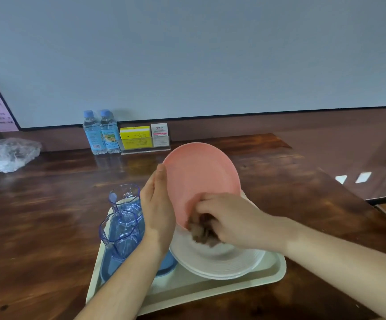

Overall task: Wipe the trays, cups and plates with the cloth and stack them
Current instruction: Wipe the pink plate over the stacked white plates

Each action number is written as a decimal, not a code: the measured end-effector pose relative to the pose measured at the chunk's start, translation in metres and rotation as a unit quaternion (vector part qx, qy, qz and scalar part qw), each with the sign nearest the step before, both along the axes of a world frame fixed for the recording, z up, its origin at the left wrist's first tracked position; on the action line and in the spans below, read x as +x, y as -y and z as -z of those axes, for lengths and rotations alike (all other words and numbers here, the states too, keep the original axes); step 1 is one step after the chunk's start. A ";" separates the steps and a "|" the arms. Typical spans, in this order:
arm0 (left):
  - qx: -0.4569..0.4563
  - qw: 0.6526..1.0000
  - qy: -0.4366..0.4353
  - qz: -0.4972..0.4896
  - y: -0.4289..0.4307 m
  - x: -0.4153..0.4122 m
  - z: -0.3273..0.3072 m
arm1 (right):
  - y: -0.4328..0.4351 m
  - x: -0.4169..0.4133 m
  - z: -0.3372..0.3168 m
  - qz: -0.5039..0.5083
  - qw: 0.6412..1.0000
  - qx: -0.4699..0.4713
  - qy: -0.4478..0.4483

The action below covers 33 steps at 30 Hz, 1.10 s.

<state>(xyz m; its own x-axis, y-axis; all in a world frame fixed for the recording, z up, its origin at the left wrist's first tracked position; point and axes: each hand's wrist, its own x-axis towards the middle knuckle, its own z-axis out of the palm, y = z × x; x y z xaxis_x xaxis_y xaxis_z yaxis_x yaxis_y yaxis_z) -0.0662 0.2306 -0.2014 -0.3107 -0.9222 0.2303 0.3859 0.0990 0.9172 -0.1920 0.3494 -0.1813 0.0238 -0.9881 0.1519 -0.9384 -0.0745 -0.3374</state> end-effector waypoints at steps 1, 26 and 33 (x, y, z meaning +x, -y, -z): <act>-0.002 1.000 -0.003 0.006 0.000 -0.001 0.001 | 0.003 0.011 -0.001 -0.013 0.998 -0.007 0.057; 0.042 0.991 -0.011 0.124 -0.012 -0.005 -0.008 | 0.068 0.011 -0.045 0.136 0.935 -0.254 0.208; 0.014 0.995 0.027 0.093 -0.004 -0.001 -0.004 | 0.053 0.019 -0.017 0.104 0.951 -0.207 0.203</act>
